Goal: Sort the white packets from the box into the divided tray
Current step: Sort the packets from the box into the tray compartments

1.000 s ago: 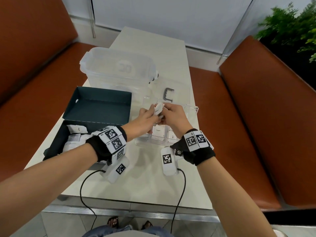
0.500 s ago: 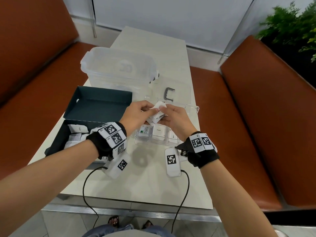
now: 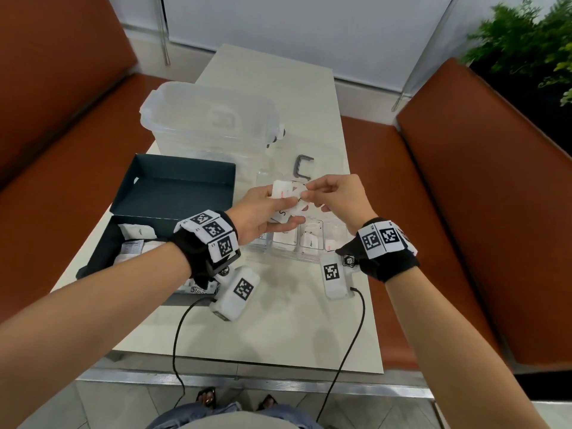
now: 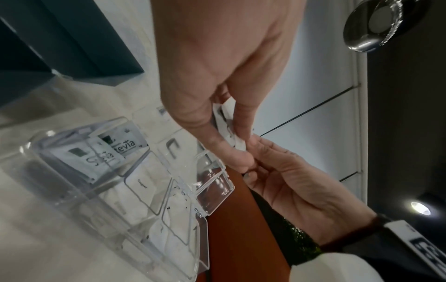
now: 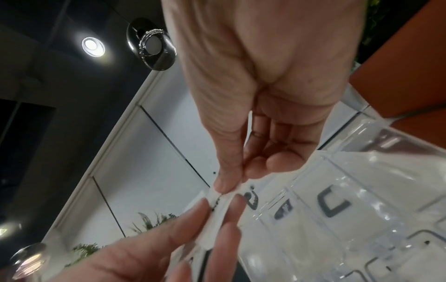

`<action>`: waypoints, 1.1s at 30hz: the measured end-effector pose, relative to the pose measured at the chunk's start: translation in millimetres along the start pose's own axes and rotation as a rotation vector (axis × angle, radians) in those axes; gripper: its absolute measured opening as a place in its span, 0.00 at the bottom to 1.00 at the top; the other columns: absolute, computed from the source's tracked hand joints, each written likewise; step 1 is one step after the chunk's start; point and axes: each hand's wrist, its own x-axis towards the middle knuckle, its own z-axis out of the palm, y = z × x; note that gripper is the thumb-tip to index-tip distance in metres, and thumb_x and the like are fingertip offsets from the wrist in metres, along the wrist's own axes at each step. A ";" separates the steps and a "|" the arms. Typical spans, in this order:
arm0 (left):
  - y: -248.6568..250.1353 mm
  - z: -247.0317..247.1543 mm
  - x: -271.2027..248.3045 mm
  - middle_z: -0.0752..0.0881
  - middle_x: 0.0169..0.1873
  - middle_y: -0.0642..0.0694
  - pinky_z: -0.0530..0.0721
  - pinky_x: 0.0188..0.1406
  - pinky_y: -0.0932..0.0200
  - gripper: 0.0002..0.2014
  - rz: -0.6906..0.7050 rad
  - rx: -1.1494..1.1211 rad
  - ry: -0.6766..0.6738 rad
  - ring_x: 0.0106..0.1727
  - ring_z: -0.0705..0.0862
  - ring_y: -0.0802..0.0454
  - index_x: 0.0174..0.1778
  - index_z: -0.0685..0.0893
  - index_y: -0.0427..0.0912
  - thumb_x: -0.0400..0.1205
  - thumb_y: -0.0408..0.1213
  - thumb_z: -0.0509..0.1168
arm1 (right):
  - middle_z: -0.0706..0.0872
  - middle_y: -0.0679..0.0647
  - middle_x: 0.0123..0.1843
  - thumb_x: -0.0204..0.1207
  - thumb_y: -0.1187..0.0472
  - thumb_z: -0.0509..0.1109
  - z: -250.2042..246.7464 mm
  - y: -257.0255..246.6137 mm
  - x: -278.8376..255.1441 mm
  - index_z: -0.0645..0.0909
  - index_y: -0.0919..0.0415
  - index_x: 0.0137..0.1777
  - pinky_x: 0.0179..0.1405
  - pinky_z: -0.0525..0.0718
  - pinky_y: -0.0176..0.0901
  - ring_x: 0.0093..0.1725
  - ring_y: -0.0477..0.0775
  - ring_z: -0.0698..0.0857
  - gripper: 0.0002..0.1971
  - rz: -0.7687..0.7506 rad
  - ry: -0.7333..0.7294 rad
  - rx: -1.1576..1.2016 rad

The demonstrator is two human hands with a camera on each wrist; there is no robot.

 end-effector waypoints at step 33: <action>-17.5 -13.4 -10.7 0.91 0.52 0.39 0.89 0.35 0.59 0.09 0.022 -0.006 0.096 0.44 0.92 0.43 0.58 0.85 0.40 0.87 0.37 0.63 | 0.86 0.56 0.55 0.79 0.70 0.63 24.7 56.4 12.8 0.86 0.58 0.54 0.65 0.70 0.55 0.56 0.61 0.83 0.13 0.107 -0.193 -0.997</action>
